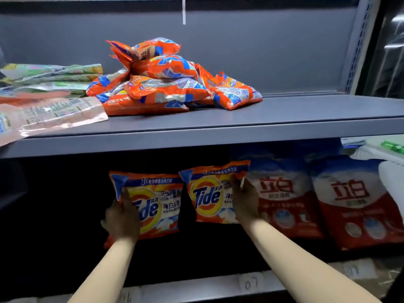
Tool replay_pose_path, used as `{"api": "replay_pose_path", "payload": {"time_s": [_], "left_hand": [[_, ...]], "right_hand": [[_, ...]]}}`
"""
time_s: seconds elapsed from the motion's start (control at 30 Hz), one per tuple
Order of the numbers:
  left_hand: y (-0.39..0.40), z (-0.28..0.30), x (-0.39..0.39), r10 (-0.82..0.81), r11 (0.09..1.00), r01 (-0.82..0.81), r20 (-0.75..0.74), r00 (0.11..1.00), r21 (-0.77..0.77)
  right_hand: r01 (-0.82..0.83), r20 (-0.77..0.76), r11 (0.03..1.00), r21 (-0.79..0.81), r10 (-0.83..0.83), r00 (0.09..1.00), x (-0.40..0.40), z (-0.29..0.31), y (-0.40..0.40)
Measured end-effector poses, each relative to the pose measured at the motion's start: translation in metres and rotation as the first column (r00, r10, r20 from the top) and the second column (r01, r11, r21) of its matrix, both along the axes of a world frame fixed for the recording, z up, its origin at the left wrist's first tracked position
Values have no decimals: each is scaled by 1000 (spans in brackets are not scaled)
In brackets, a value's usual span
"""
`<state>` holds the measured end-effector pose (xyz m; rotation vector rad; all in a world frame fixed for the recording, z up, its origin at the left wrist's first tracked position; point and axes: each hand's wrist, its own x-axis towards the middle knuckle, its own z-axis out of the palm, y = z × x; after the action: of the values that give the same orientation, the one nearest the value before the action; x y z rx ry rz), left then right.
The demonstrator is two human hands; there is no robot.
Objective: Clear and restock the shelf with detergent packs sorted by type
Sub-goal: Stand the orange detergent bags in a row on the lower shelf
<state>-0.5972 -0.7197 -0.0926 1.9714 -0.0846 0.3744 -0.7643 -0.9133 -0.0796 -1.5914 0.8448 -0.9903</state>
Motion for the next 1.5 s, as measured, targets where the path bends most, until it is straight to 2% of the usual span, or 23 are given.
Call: {"api": "replay_pose_path", "payload": {"time_s": [0.07, 0.17, 0.27, 0.43, 0.6, 0.7, 0.77, 0.8, 0.87, 0.93, 1.0, 1.07, 1.17, 1.3, 1.43, 1.5], "left_hand": [[-11, -2, 22, -49, 999, 50, -86, 995, 13], [-27, -5, 52, -95, 995, 93, -174, 980, -20], [-39, -12, 79, -230, 959, 201, -134, 964, -200], [-66, -17, 104, -313, 837, 230, -89, 945, -497], [-93, -33, 119, -328, 783, 197, -121, 937, -590], [-106, -37, 128, -320, 764, 166, -143, 936, -624], [-114, -40, 132, -310, 780, 170, -135, 941, -602], [-117, -42, 133, -323, 795, 184, -145, 935, -578], [-122, -55, 147, -381, 813, 221, -205, 901, -539], [-125, -83, 173, -343, 906, 236, -284, 895, -350], [-119, -84, 172, -281, 960, 266, -376, 883, -92], [-109, -74, 157, -228, 947, 298, -401, 887, 120], [-105, -71, 149, -221, 874, 375, -434, 873, 309], [-99, -76, 155, -302, 794, 489, -463, 833, 361], [-108, -79, 155, -343, 809, 486, -406, 847, 331], [-115, -82, 153, -342, 823, 456, -345, 874, 339]], "right_hand": [[42, 15, 997, -70, -41, 999, 26, -6, -10], [84, -53, 996, -38, -86, 995, 56, -6, -25], [103, -103, 995, 6, -102, 989, 78, -11, -47], [91, 82, 993, 71, -97, 992, 105, -29, -76], [133, 23, 991, -24, -132, 991, 127, -32, -93], [165, 27, 986, 35, -166, 986, 138, -30, -103], [114, -38, 990, 87, -111, 993, 146, -35, -109], [108, -115, 994, 26, -105, 988, 151, -39, -112], [49, -113, 999, -17, -51, 992, 154, -51, -111], [9, -179, 998, -56, -19, 984, 153, -59, -111], [-9, -283, 998, -70, -11, 959, 154, -61, -114], [-4, -316, 997, -79, -21, 949, 157, -62, -120], [-8, -278, 1000, -3, 7, 961, 159, -66, -131], [37, -421, 974, -224, -131, 898, 138, -70, -116], [0, -509, 820, -573, -355, 784, 124, -91, -99], [-97, -559, 845, -526, -257, 789, 121, -102, -95]]}}
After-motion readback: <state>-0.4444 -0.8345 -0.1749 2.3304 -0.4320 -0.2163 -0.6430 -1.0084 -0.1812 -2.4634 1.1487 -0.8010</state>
